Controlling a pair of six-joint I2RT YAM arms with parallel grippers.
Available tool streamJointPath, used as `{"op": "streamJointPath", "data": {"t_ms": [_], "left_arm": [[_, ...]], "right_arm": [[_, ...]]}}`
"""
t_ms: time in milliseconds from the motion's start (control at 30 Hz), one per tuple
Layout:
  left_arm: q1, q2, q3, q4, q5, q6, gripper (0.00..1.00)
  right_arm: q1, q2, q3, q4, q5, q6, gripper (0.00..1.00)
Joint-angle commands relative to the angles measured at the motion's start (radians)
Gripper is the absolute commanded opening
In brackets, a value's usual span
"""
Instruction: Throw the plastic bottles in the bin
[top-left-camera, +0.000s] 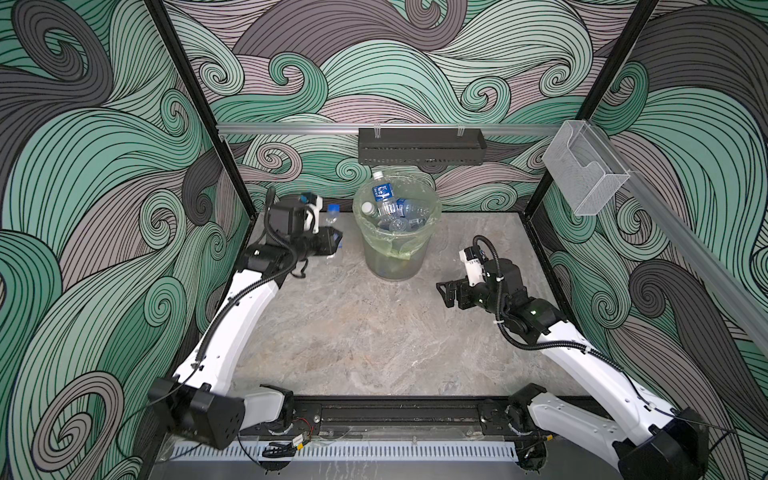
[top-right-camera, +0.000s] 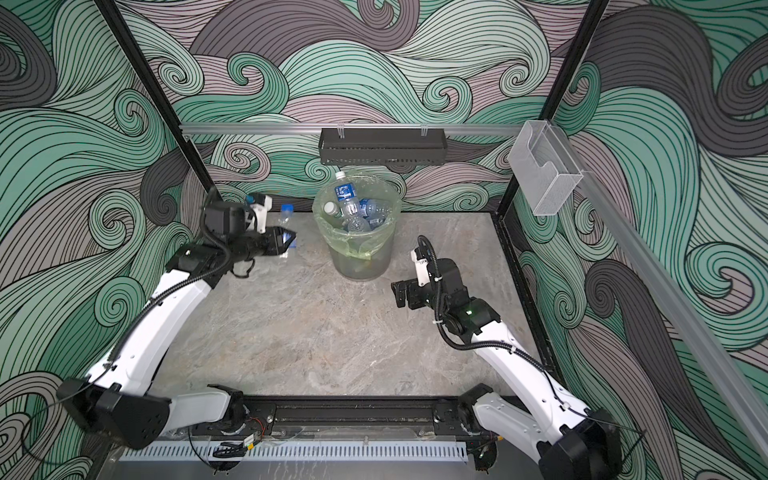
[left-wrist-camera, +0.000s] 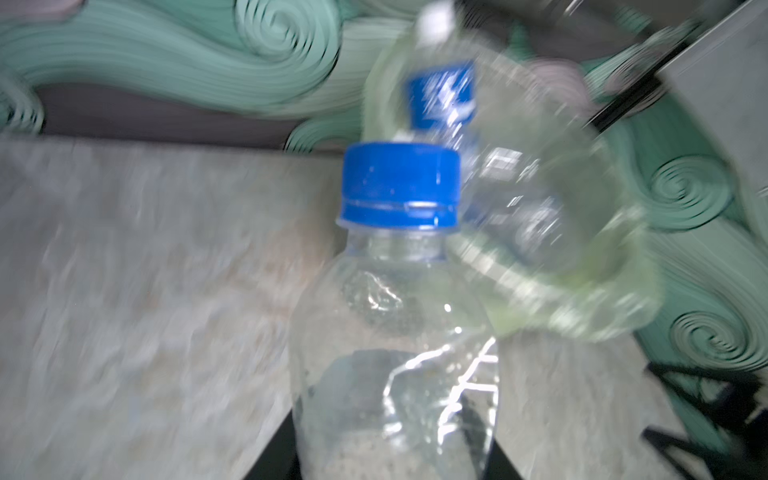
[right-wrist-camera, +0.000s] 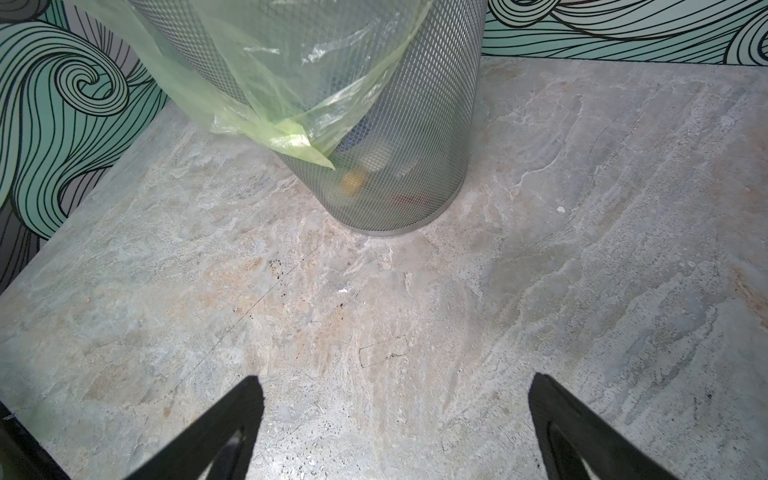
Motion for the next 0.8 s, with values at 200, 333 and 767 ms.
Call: {"op": "streamJointPath", "data": {"t_ms": [200, 333, 767], "left_arm": [[-0.091, 0.587, 0.983, -0.313, 0.047, -0.100, 0.85], [-0.093, 0.481, 0.744, -0.224, 0.071, -0.079, 0.85], [-0.026, -0.038, -0.116, 0.002, -0.179, -0.090, 0.93]], "right_arm": [[-0.006, -0.040, -0.003, -0.033, 0.027, 0.010, 0.99], [-0.011, -0.086, -0.034, -0.040, 0.047, 0.006, 1.00], [-0.030, 0.007, 0.026, -0.023, 0.063, -0.005, 1.00]]}}
